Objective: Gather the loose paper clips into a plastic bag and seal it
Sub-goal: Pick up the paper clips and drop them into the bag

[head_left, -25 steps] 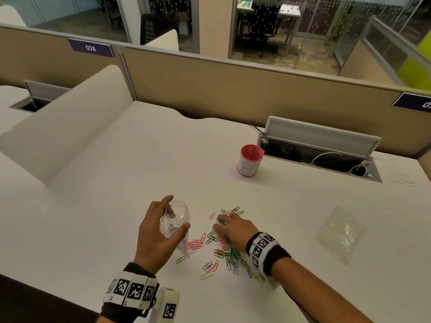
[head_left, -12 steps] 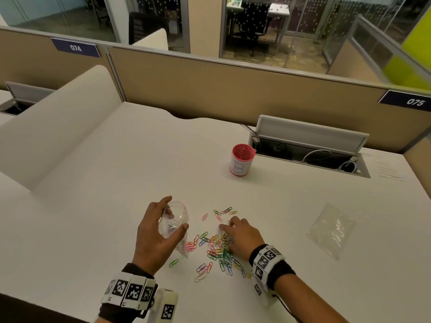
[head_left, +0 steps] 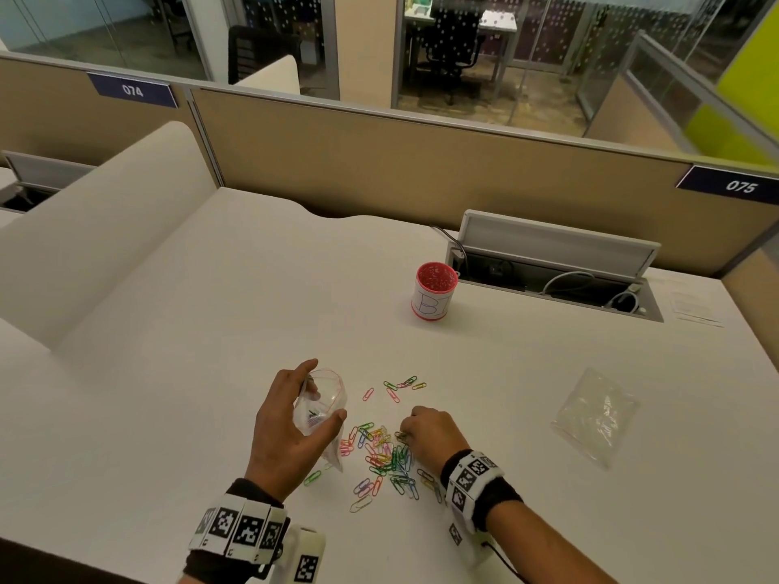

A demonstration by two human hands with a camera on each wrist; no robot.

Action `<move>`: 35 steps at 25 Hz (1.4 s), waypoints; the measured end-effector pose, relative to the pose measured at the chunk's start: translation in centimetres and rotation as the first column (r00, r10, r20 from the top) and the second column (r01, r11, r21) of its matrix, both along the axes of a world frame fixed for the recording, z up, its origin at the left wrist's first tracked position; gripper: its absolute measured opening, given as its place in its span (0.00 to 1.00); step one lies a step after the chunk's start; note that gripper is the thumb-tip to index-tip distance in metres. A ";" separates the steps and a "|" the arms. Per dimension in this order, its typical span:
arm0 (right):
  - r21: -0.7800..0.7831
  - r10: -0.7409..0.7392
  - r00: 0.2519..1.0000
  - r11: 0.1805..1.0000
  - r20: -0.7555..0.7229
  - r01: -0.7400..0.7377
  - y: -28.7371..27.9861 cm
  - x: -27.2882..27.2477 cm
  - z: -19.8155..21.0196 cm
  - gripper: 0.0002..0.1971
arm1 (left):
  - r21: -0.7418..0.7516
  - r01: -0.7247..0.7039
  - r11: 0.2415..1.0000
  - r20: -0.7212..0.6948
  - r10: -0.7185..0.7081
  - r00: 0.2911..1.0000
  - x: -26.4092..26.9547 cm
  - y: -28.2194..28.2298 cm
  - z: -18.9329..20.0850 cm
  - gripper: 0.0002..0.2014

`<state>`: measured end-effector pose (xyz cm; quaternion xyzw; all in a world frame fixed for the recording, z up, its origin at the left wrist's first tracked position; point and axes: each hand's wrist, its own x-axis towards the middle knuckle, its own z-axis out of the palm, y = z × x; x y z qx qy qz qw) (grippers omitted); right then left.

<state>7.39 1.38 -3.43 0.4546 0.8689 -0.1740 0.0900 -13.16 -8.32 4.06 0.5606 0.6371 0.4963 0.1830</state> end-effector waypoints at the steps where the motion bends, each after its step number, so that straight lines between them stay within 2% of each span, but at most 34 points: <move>1: -0.017 -0.059 0.997 0.998 -0.058 0.058 0.2 0.3 0.5 0.14 | -0.001 0.005 1.000 0.001 -0.005 1.000 0.1 0.0 -0.1 0.32; 4: -0.119 -0.284 0.924 0.958 -0.255 0.261 0.6 1.3 2.5 0.11 | -0.011 0.024 1.000 -0.008 -0.024 1.000 0.5 -0.1 -0.4 0.33; 7: -0.291 -0.474 0.739 0.880 -0.478 0.376 0.8 1.4 5.7 0.09 | -0.019 0.059 0.998 -0.004 -0.059 0.998 1.1 0.2 -0.7 0.32; 10: -0.416 -0.516 0.550 0.856 -0.657 0.307 0.6 0.7 10.1 0.08 | -0.039 0.087 0.995 -0.013 -0.088 0.996 1.8 0.5 -1.0 0.32; 13: -0.441 -0.472 0.444 0.880 -0.762 0.177 -0.2 -0.7 13.9 0.09 | -0.059 0.104 0.993 -0.014 -0.105 0.994 2.5 0.8 -1.2 0.33; 16: -0.410 -0.409 0.451 0.907 -0.793 0.100 -1.1 -2.3 15.5 0.08 | -0.041 0.126 0.991 -0.003 -0.126 0.992 3.0 1.1 -1.1 0.30; 20: -0.372 -0.370 0.490 0.923 -0.790 0.097 -2.0 -3.9 15.2 0.08 | 0.003 0.142 0.990 -0.011 -0.142 0.990 3.1 1.1 -0.8 0.19; 27: -0.317 -0.322 0.573 0.942 -0.754 0.112 -2.6 -4.1 14.7 0.07 | -0.007 0.137 0.991 0.028 -0.137 0.990 2.9 1.0 -0.9 0.30; 31: -0.267 -0.274 0.639 0.957 -0.718 0.110 -2.6 -4.0 15.0 0.08 | -0.014 0.131 0.991 0.012 -0.130 0.991 3.1 1.1 -0.9 0.28; 35: -0.229 -0.191 0.654 0.973 -0.732 0.028 -2.7 -4.0 15.6 0.11 | 0.011 0.135 0.991 0.006 -0.135 0.991 3.1 1.1 -0.8 0.26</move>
